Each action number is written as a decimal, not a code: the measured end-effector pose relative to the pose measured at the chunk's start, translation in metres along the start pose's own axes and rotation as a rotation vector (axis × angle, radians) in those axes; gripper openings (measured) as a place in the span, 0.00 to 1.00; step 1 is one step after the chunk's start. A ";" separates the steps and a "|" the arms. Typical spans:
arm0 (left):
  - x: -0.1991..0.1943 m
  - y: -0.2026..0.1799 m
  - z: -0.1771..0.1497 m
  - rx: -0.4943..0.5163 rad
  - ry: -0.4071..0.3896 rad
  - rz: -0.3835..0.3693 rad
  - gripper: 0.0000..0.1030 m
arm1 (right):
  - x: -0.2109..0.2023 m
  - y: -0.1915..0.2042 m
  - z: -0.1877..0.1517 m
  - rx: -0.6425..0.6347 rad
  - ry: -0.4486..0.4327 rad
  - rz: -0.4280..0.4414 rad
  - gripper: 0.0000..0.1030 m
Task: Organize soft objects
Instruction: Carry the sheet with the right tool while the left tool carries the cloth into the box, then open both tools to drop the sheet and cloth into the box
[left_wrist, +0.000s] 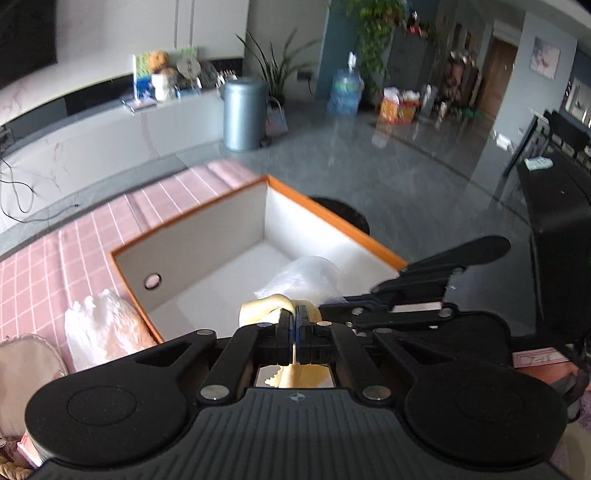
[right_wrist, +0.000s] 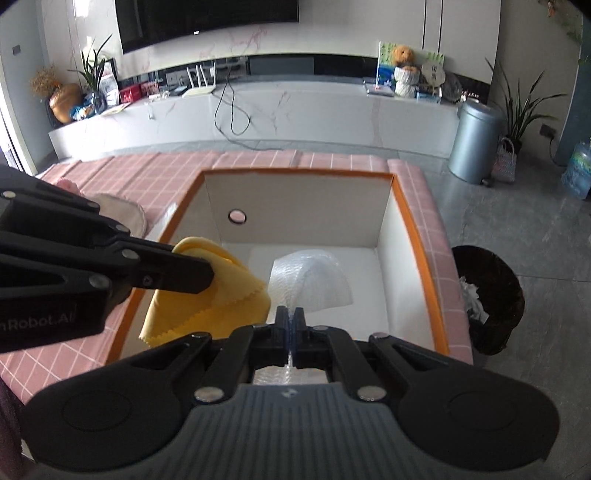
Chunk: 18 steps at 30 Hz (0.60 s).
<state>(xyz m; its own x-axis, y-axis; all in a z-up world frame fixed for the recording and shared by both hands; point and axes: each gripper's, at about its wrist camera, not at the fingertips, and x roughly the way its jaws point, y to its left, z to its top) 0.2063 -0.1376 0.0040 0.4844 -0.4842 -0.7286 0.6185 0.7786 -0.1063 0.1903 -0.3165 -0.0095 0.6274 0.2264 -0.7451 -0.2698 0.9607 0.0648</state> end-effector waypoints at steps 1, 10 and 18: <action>0.001 0.000 -0.002 0.009 0.013 0.004 0.01 | 0.004 0.001 0.000 -0.003 0.008 0.001 0.00; 0.020 -0.013 -0.006 0.117 0.121 0.088 0.02 | 0.021 0.001 -0.005 -0.023 0.063 0.001 0.00; 0.018 -0.013 -0.008 0.114 0.144 0.116 0.34 | 0.019 0.000 -0.008 -0.018 0.071 -0.002 0.04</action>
<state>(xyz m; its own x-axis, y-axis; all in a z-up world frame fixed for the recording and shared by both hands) 0.2023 -0.1531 -0.0135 0.4678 -0.3259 -0.8216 0.6338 0.7715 0.0548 0.1959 -0.3141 -0.0289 0.5747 0.2124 -0.7903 -0.2821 0.9580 0.0523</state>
